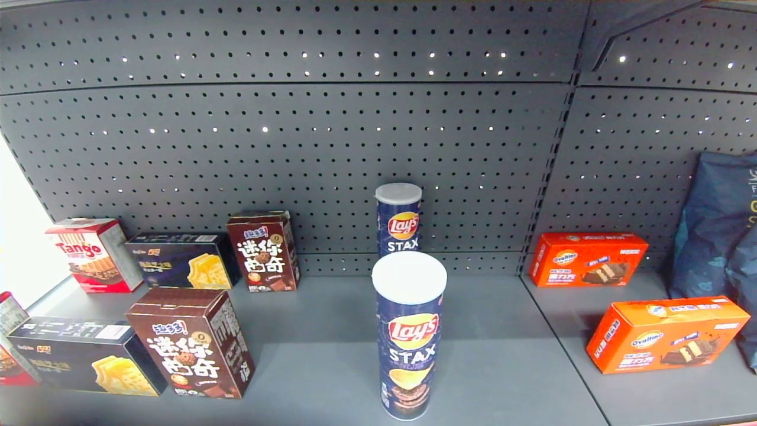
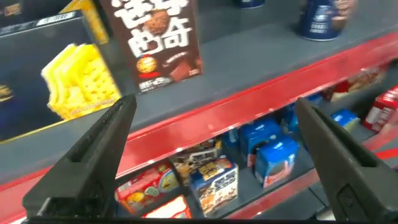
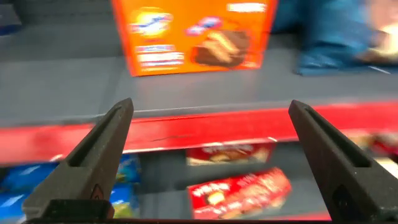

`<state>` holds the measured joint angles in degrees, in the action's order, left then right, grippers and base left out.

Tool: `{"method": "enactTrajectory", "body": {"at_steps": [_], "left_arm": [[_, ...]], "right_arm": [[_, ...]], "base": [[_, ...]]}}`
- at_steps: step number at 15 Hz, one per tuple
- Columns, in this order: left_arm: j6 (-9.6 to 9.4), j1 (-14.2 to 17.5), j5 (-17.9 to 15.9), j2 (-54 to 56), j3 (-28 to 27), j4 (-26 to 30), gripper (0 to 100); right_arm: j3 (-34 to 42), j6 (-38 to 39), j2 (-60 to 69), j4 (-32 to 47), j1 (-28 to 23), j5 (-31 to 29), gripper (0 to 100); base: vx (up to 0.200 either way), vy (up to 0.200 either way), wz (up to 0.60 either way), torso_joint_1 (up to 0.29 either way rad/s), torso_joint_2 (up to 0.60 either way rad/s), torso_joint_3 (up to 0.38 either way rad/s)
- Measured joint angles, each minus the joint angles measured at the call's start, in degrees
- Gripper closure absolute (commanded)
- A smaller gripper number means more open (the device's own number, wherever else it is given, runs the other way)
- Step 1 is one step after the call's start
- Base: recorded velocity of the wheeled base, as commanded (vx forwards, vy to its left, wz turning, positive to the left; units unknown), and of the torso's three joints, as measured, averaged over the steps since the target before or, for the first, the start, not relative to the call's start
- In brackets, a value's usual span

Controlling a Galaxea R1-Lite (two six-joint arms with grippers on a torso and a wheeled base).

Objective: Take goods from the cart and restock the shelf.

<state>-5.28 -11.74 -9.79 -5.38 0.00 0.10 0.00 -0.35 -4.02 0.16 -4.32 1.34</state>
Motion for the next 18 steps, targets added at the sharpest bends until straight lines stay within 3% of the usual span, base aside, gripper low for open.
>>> {"method": "enactTrajectory", "body": {"at_steps": [3, 5, 13, 15, 16, 18], "left_arm": [[0.04, 8.74, 0.09, 0.39, 0.0, 0.0, 0], [0.28, 11.06, 0.24, 2.84, 0.0, 0.06, 0], [0.41, 11.87, 0.77, 5.16, 0.0, 0.04, 0], [0.63, 11.9, 5.89, 5.17, 0.0, 0.01, 0], [1.84, 11.9, 8.84, 5.19, 0.0, 0.0, 0], [4.99, 11.9, 8.79, 5.22, 0.0, -0.12, 0]], "right_arm": [[0.0, 0.02, 2.66, -0.13, 3.79, 0.0, 0], [0.0, 0.04, 3.39, -0.16, 4.24, -0.01, 0], [0.0, 0.0, 3.91, -0.11, 4.32, 0.02, 0], [0.0, 0.09, 3.93, -0.09, 4.32, 0.05, 0], [0.0, 0.04, 3.93, -0.09, 4.32, 0.05, 0], [0.0, 0.04, 3.93, -0.09, 4.32, 0.05, 0]], "base": [[0.0, 0.0, 0.0, 0.0, 0.0, 0.0], [0.0, 0.0, 0.0, 0.0, 0.0, 0.0], [0.0, 0.0, 0.0, 0.0, 0.0, 0.0], [0.0, 0.0, 0.0, 0.0, 0.0, 0.0], [0.0, 0.0, 0.0, 0.0, 0.0, 0.0], [0.0, 0.0, 0.0, 0.0, 0.0, 0.0]]}}
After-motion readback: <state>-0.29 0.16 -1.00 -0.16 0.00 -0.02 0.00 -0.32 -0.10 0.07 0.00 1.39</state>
